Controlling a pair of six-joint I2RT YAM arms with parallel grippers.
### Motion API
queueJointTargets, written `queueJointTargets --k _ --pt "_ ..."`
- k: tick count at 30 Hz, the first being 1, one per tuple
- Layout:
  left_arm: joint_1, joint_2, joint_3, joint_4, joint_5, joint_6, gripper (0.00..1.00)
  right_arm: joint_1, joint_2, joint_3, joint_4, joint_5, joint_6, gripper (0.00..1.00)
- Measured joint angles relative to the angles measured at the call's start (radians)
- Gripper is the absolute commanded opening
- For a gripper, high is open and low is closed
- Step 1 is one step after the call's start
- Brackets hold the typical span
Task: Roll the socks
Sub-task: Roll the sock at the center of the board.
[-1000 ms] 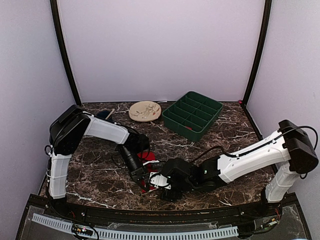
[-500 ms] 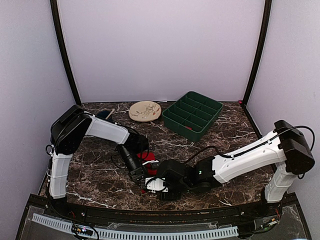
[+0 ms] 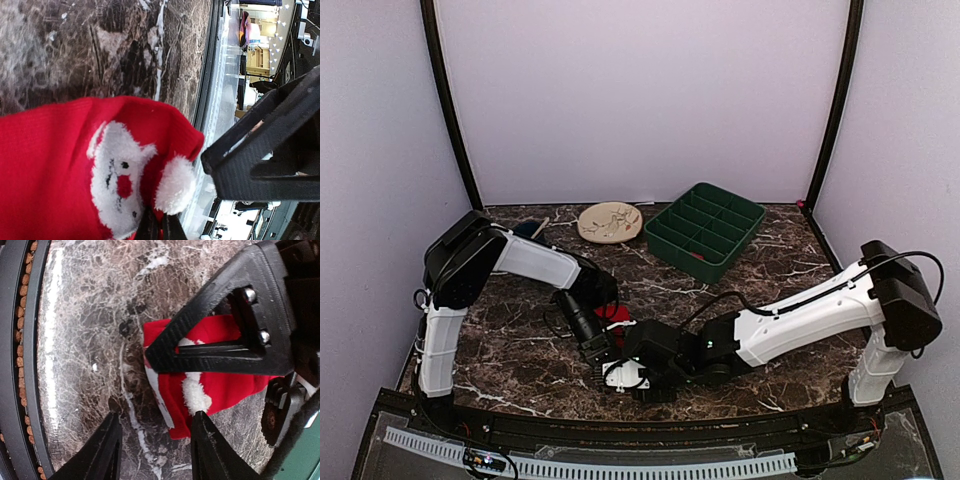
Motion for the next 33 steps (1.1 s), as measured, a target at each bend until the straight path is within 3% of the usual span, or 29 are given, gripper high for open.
queueJointTargets --k 23,29,33 --pt "0.0 0.0 0.0 -0.009 0.022 0.006 0.0 -0.032 0.085 0.045 -0.043 -0.026 -0.001 0.41" --pt "0.0 0.002 0.001 -0.016 0.037 0.014 0.0 -0.041 0.101 0.047 -0.036 -0.02 -0.013 0.34" --pt "0.0 0.002 0.001 -0.019 0.046 0.021 0.0 -0.045 0.106 0.048 -0.029 -0.02 -0.015 0.22"
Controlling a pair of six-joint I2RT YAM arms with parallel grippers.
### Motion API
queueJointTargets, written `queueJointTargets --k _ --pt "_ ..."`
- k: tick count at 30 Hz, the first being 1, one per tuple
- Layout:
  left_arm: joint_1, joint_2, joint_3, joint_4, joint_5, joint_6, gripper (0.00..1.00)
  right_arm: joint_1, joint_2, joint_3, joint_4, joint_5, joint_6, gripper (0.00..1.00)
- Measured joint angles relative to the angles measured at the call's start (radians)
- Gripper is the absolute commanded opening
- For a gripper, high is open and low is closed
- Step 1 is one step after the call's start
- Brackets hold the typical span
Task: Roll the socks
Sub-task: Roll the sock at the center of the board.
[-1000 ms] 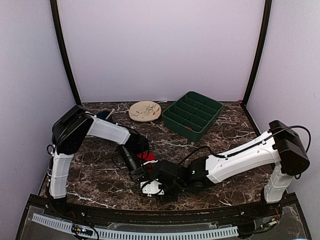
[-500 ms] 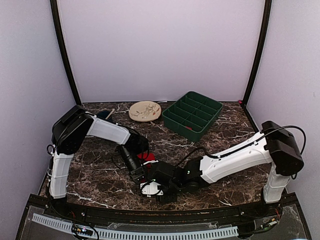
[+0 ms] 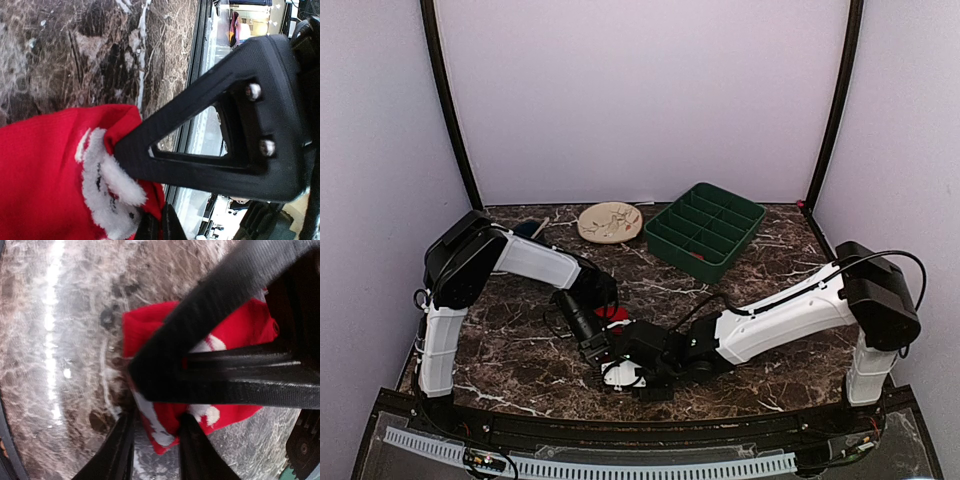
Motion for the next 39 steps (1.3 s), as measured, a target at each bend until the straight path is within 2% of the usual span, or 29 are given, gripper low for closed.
queueJointTargets --k 7,14,20,31,39 --pt "0.003 0.0 0.0 0.0 0.006 0.003 0.0 -0.013 0.013 0.0 0.027 0.002 -0.003 0.13" --pt "0.006 0.003 0.0 0.006 -0.03 -0.017 0.16 -0.019 0.013 0.0 0.029 -0.006 0.001 0.1" --pt "0.006 -0.001 0.002 0.033 -0.097 -0.06 0.2 -0.033 0.013 0.005 0.016 -0.028 0.008 0.09" --pt "0.029 -0.107 0.007 0.118 -0.19 -0.138 0.21 -0.064 0.013 0.077 -0.109 -0.058 0.025 0.07" --pt "0.084 -0.22 -0.023 0.245 -0.252 -0.219 0.21 -0.076 0.025 0.147 -0.189 -0.107 0.03 0.02"
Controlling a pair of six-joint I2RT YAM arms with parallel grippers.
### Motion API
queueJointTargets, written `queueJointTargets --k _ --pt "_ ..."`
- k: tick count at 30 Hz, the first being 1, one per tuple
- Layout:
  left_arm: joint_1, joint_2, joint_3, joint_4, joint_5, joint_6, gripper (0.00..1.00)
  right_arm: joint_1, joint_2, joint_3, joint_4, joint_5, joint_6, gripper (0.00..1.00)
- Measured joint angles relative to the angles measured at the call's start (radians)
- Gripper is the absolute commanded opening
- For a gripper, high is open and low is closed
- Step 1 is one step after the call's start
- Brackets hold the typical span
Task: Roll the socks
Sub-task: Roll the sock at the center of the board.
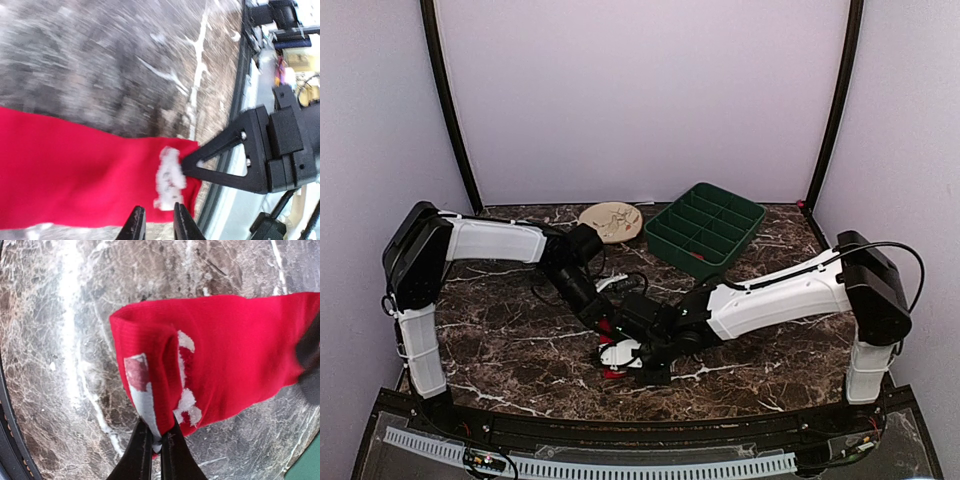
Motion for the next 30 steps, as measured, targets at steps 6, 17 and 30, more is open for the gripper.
queueJointTargets --k 6,17,30 --pt "0.027 -0.058 -0.034 0.092 -0.119 -0.064 0.21 -0.014 0.047 0.062 -0.072 -0.053 0.007 0.0" --pt "0.028 -0.199 -0.182 0.239 -0.314 -0.21 0.12 -0.071 0.097 0.194 -0.203 -0.21 0.034 0.0" --pt "0.025 -0.375 -0.349 0.332 -0.504 -0.315 0.15 -0.135 0.162 0.273 -0.295 -0.404 0.053 0.0"
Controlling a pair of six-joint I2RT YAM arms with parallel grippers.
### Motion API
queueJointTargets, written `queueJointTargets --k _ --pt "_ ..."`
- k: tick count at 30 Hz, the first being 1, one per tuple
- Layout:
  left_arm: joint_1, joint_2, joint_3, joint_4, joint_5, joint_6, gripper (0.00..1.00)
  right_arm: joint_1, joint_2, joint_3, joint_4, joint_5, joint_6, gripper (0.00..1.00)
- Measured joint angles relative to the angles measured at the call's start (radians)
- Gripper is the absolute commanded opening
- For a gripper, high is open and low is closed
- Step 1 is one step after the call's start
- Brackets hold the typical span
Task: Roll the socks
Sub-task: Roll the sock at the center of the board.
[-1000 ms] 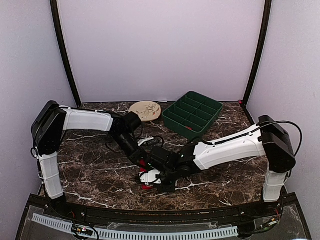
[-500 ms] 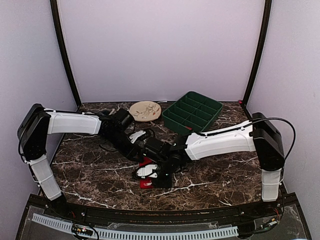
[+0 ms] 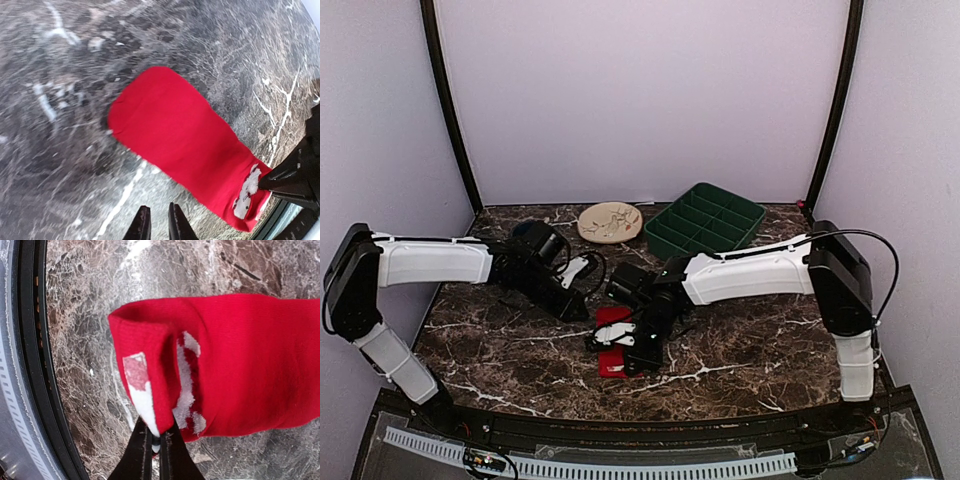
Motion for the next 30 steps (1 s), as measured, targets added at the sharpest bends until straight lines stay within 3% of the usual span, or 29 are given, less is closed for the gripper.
queueJointTargets --k 7,14,21,30 --pt "-0.047 -0.183 -0.092 0.08 -0.132 -0.05 0.17 -0.02 0.044 0.044 -0.044 -0.069 0.003 0.0" --pt "-0.23 -0.327 -0.157 0.154 -0.309 -0.061 0.16 -0.037 0.071 0.075 -0.079 -0.101 0.003 0.0" --pt "-0.336 -0.471 -0.268 0.2 -0.474 -0.08 0.17 -0.049 0.107 0.113 -0.106 -0.132 0.003 0.0" --pt "-0.44 -0.598 -0.35 0.264 -0.528 -0.024 0.19 -0.084 0.146 0.149 -0.144 -0.191 0.003 0.0"
